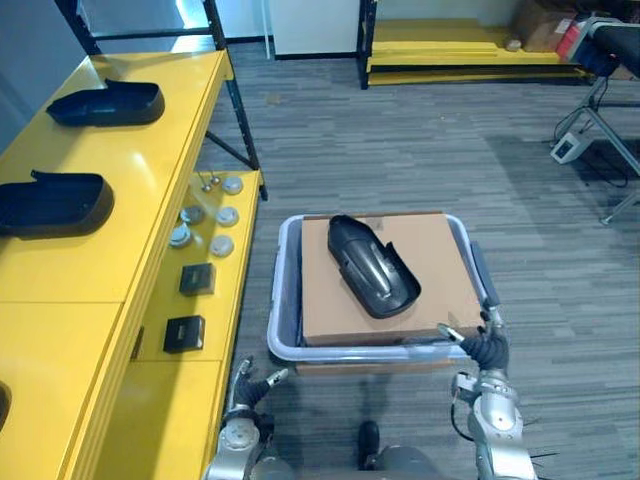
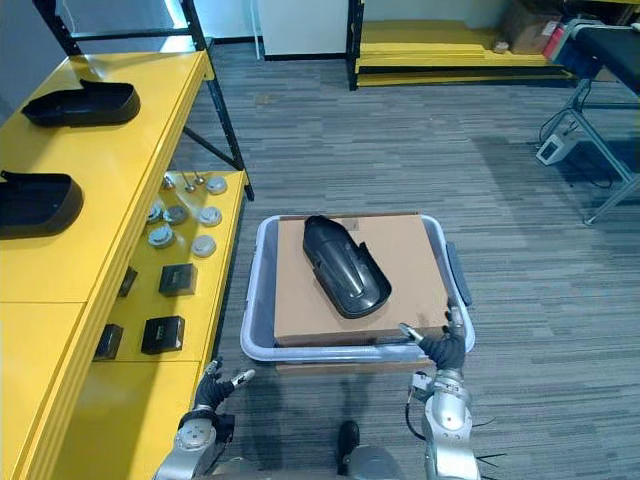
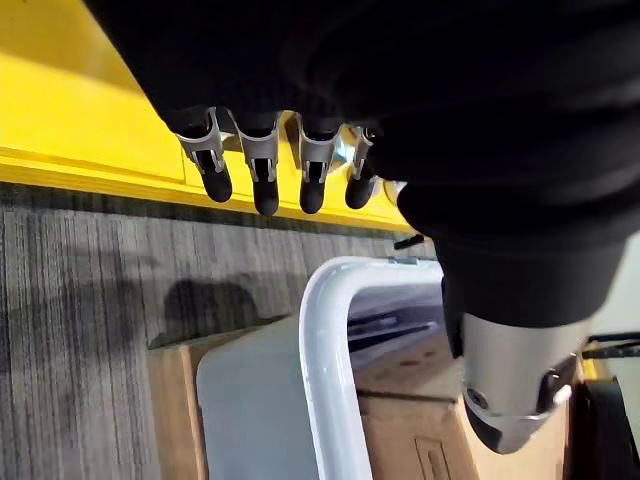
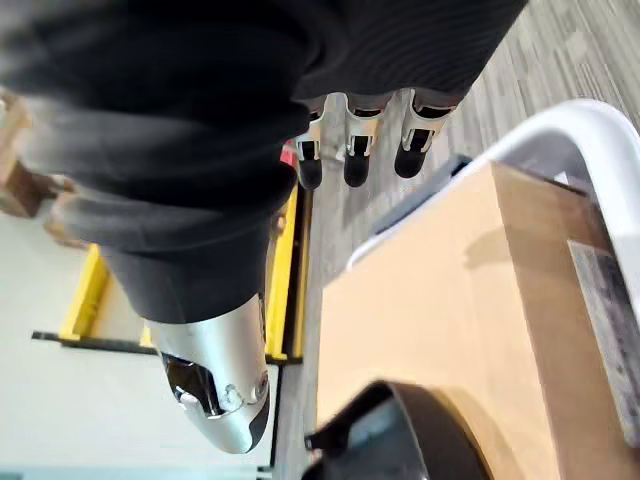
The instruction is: Walk over and take plastic housings, then place them on the shelf
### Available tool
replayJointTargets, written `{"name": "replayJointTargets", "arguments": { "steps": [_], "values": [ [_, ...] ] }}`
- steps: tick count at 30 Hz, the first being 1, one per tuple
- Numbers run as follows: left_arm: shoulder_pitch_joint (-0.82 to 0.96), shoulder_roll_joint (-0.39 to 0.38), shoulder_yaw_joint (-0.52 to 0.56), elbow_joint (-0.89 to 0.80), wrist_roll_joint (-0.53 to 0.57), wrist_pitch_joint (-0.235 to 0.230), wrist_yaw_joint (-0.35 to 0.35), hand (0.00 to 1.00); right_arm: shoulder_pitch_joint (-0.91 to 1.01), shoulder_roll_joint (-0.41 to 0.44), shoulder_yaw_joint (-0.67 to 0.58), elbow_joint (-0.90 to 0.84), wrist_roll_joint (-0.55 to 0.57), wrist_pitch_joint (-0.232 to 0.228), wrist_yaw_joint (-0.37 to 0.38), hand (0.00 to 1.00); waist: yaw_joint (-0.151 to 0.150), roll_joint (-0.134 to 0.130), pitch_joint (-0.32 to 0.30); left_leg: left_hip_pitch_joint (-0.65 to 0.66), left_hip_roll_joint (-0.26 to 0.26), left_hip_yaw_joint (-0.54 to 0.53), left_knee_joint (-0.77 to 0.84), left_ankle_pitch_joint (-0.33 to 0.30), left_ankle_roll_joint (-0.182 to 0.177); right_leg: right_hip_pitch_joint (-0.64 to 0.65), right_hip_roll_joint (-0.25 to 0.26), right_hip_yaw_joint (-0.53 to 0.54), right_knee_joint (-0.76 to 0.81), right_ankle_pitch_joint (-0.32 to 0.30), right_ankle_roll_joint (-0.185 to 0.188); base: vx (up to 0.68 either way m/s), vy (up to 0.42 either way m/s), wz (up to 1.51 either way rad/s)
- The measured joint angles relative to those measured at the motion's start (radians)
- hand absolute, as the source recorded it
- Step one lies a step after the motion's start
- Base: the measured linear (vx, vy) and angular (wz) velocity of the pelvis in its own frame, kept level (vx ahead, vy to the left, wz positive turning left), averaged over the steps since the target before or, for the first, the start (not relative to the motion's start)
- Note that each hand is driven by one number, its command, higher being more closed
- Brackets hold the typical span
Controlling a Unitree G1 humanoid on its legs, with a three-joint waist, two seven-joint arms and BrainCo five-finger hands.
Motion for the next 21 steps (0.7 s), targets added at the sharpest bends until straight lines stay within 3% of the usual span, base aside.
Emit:
{"name": "replayJointTargets", "arguments": {
  "steps": [2, 3, 5, 9, 14, 19, 21],
  "values": [
    [0.01, 0.001, -0.007, -0.001, -0.001, 0.001, -0.001, 0.0, -0.01, 0.001, -0.029, 0.002, -0.005, 0.004, -0.015, 0.0, 0.002, 0.019, 0.002, -0.001, -0.024, -0.04, -0.129, 0.024, 0.015, -0.001, 0.008, 0.02, 0.028, -0.008, 0.027, 0.08, 0.138, -0.51],
    [0.008, 0.004, -0.016, 0.002, -0.001, 0.001, -0.001, 0.0, -0.011, 0.0, -0.048, 0.011, -0.023, 0.018, -0.026, 0.0, 0.004, 0.042, 0.0, 0.005, -0.017, -0.031, -0.159, 0.07, 0.033, -0.003, 0.017, 0.03, 0.053, -0.026, 0.043, 0.1, 0.165, -0.32],
    [-0.001, 0.02, -0.016, -0.001, -0.001, 0.001, -0.001, 0.0, -0.008, -0.001, -0.073, 0.018, -0.037, 0.039, -0.03, 0.0, 0.001, 0.023, -0.006, 0.018, -0.046, -0.028, -0.19, 0.07, 0.034, -0.004, -0.012, 0.029, 0.067, -0.044, 0.069, 0.14, 0.176, -0.04],
    [-0.019, 0.042, -0.015, -0.001, -0.001, 0.001, -0.001, 0.0, -0.042, -0.032, -0.105, 0.02, -0.042, 0.045, -0.032, 0.0, 0.002, 0.013, -0.01, 0.024, -0.089, -0.022, -0.232, 0.086, 0.058, -0.017, -0.053, 0.028, 0.064, -0.052, 0.092, 0.12, 0.138, 0.08],
    [-0.006, 0.056, -0.014, -0.002, -0.001, 0.0, -0.001, 0.0, -0.122, -0.091, -0.098, 0.057, -0.123, 0.067, -0.027, 0.0, 0.038, 0.009, -0.022, 0.057, -0.107, -0.021, -0.282, 0.096, 0.073, 0.006, -0.067, 0.02, 0.029, -0.037, 0.115, 0.1, 0.062, 0.0],
    [0.008, 0.052, -0.013, 0.002, -0.001, 0.0, -0.001, 0.0, -0.195, -0.137, -0.095, 0.162, -0.209, 0.1, -0.022, 0.0, 0.052, 0.006, -0.026, 0.058, -0.121, -0.045, -0.326, 0.109, 0.084, 0.016, -0.076, -0.013, -0.008, -0.028, 0.12, 0.07, 0.015, 0.17],
    [0.011, 0.048, -0.013, 0.015, -0.001, -0.001, -0.001, 0.0, -0.233, -0.142, -0.09, 0.214, -0.251, 0.125, -0.021, 0.0, 0.053, 0.006, -0.027, 0.058, -0.121, -0.067, -0.356, 0.136, 0.082, 0.018, -0.073, -0.035, -0.027, 0.008, 0.117, 0.08, 0.017, 0.24]
  ]
}}
